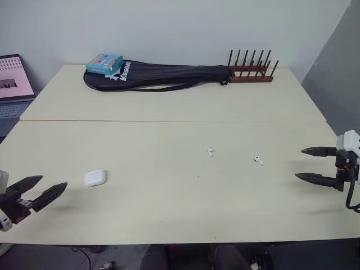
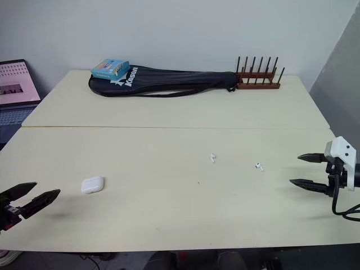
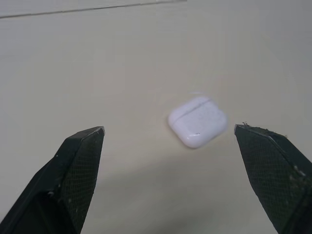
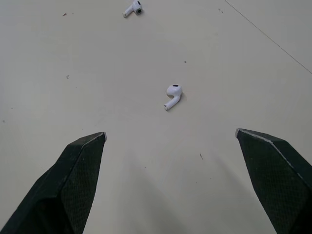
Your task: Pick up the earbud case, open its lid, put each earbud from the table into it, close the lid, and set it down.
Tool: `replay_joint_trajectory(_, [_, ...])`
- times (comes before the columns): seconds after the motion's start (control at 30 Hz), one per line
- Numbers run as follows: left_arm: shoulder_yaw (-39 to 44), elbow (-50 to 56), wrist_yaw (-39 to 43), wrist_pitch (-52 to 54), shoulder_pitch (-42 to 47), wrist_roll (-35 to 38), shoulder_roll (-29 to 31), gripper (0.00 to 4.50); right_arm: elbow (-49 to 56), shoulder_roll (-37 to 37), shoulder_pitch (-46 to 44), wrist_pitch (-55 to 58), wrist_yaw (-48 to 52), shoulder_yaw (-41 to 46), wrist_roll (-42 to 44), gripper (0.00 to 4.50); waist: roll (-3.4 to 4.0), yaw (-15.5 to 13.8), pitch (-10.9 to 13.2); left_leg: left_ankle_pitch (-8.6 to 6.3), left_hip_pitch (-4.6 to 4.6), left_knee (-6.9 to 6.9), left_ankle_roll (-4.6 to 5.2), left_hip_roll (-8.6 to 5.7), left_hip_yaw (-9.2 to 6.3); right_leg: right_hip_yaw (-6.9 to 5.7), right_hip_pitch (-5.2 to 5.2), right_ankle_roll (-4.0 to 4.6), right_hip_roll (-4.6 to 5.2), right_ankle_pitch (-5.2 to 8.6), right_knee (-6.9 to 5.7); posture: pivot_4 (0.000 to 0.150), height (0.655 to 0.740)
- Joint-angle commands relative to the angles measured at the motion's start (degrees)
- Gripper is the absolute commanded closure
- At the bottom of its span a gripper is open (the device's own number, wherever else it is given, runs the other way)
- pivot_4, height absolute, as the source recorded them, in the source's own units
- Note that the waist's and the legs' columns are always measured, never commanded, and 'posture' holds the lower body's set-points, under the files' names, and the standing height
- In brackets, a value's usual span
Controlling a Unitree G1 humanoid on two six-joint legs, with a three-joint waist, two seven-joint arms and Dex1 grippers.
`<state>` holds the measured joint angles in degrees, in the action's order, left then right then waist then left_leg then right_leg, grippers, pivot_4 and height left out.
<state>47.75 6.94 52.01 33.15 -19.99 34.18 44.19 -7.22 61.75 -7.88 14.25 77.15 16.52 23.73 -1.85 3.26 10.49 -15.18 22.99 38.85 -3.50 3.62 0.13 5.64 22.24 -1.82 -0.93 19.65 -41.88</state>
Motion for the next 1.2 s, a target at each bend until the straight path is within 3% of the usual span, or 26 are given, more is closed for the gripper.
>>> replay_joint_trajectory(0.03, [0.1,7.8,-5.5,3.5,-1.7,3.0,-4.3,0.00,5.3,-0.4,-2.9,1.1,-0.5,-0.2,2.1,0.03,0.00,0.0,0.0,0.00,0.00,0.01,0.00,0.01,0.00,-0.01,0.00,0.03,0.00,-0.03,0.00,0.150,0.6871])
replay_joint_trajectory(0.23, [-6.6,18.5,-19.9,8.1,-0.4,2.9,-14.4,0.00,13.7,-2.2,-10.7,6.9,-0.2,-4.3,6.5,0.03,0.02,0.0,0.0,0.01,-0.06,0.08,-0.01,0.01,-0.13,-0.05,-0.10,-0.05,-0.01,-0.02,-0.08,0.150,0.6871])
replay_joint_trajectory(0.43, [-15.1,18.5,-28.6,6.6,1.9,-1.9,-20.8,0.00,18.5,-4.3,-18.7,11.0,1.8,-10.5,9.2,0.03,-0.01,-0.1,0.0,0.00,0.00,0.09,-0.01,-0.06,-0.20,-0.07,-0.12,0.10,-0.04,-0.13,-0.05,0.150,0.6871])
replay_joint_trajectory(0.67, [-18.1,11.3,-33.3,3.8,7.4,-6.0,-21.7,0.00,17.3,-8.2,-27.7,11.1,5.5,-18.2,8.0,0.03,0.07,-0.2,-0.1,0.02,-0.08,0.07,0.00,-0.05,-0.30,-0.15,-0.17,0.11,-0.08,-0.14,-0.08,0.150,0.6871])
replay_joint_trajectory(1.03, [-21.0,9.3,-35.9,9.4,11.3,-6.4,-20.5,0.00,14.6,-10.9,-31.8,9.8,8.9,-21.7,6.1,0.03,0.31,-0.4,-0.2,0.02,-0.09,0.07,0.00,-0.08,-0.37,-0.20,-0.22,0.10,-0.05,-0.14,-0.08,0.150,0.6871])
replay_joint_trajectory(1.2, [-22.5,8.8,-34.6,12.2,11.4,-6.5,-18.3,1.23,15.0,-11.1,-32.0,10.1,8.8,-21.5,6.1,0.00,0.39,-0.4,-0.2,0.02,-0.10,0.07,0.00,-0.08,-0.37,-0.20,-0.23,0.10,-0.06,-0.14,-0.08,0.150,0.6871])
